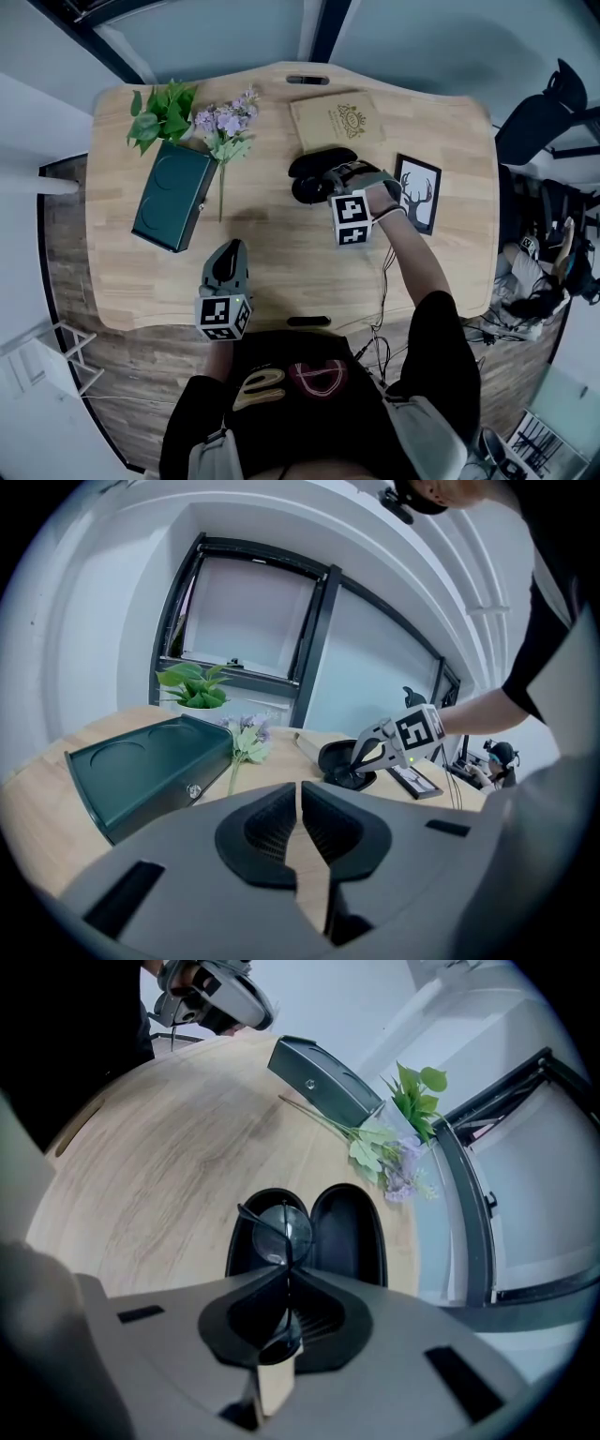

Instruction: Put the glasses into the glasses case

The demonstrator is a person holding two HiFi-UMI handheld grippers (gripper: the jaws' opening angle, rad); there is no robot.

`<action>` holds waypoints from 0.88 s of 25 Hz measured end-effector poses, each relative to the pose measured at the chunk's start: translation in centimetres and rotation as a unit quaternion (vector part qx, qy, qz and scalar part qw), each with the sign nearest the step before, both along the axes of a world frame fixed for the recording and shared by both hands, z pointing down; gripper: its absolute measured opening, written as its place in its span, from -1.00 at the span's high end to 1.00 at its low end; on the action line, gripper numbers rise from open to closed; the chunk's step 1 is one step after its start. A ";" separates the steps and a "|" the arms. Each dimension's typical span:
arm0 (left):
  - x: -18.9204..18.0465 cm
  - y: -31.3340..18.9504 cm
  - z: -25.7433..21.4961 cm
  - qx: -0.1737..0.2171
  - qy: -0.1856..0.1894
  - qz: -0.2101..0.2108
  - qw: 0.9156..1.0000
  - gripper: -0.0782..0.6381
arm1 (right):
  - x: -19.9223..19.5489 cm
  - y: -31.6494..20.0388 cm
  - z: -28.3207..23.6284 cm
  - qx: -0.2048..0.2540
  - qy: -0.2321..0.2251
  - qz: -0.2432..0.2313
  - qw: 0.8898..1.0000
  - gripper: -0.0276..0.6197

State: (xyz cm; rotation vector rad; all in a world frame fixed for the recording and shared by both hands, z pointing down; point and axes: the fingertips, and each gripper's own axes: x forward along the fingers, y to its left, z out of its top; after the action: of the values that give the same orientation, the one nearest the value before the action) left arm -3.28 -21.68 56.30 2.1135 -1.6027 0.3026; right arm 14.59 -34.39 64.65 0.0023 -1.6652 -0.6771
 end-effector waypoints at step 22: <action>-0.5 0.2 2.1 -0.030 0.001 -0.007 1.000 0.70 | -0.1 -0.4 1.6 -0.003 0.015 -0.011 1.000 0.86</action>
State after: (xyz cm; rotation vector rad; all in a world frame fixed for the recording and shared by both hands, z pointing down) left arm -3.74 -21.45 58.37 2.0577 -1.5867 0.3402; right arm 14.46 -34.78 66.27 -0.0304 -1.6403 -0.6856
